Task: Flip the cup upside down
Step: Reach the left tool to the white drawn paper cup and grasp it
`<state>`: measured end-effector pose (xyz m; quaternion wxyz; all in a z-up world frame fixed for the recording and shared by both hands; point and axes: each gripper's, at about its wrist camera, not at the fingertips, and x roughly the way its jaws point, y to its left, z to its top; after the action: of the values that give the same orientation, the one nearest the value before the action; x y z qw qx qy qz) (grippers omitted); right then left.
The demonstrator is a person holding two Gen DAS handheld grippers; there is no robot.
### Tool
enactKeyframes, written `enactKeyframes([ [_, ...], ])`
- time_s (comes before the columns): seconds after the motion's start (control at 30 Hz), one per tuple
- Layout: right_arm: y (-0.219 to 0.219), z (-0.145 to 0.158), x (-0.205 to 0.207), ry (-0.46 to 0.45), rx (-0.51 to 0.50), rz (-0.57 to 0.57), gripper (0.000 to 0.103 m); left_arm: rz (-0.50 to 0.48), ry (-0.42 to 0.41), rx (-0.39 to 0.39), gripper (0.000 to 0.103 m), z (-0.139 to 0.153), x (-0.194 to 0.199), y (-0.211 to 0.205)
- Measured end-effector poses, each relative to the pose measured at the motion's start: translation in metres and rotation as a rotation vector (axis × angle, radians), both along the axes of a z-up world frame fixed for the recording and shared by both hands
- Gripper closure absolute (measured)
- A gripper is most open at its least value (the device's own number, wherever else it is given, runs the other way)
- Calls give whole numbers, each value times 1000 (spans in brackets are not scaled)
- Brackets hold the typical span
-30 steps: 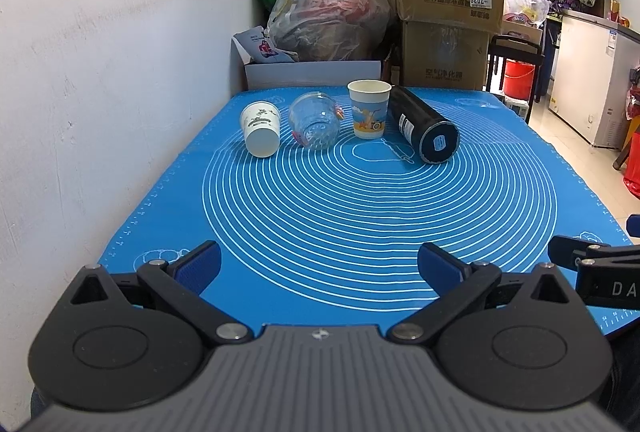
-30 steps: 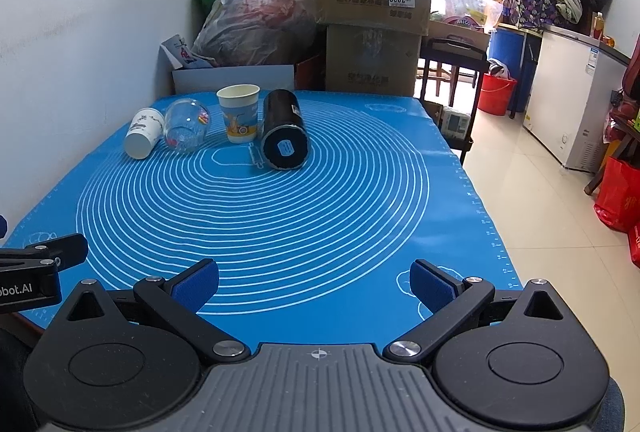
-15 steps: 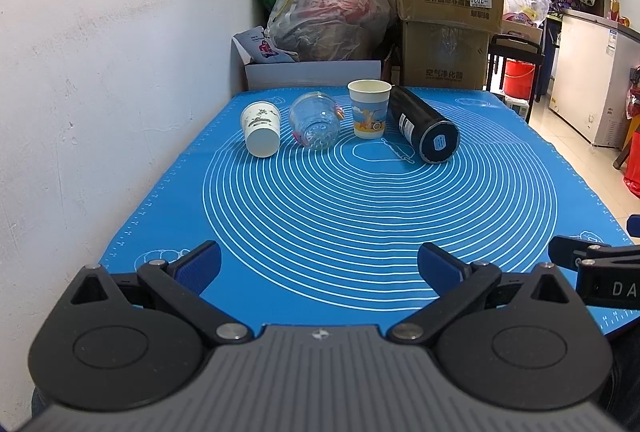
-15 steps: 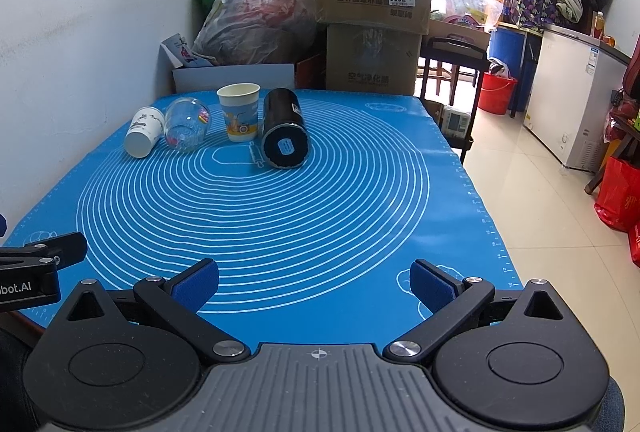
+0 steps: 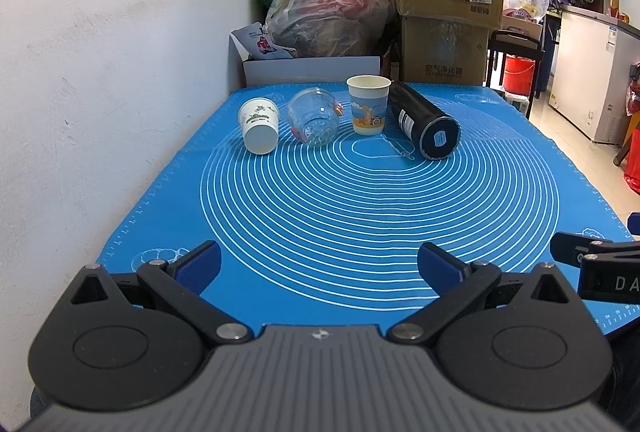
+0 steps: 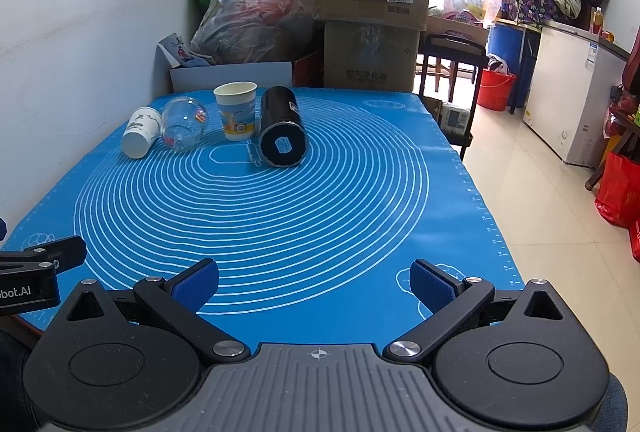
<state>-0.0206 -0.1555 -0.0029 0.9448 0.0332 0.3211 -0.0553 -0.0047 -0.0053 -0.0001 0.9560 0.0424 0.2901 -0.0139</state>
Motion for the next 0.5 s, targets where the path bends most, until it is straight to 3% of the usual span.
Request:
enactKeyframes([
  [0.3,-2,-5,11,5,1,-11,0,14,14,-8,0,-4,26,6],
  [0.5,-8,-15,27,22,12,-24,0,32,7,16,0,-3,72,13],
])
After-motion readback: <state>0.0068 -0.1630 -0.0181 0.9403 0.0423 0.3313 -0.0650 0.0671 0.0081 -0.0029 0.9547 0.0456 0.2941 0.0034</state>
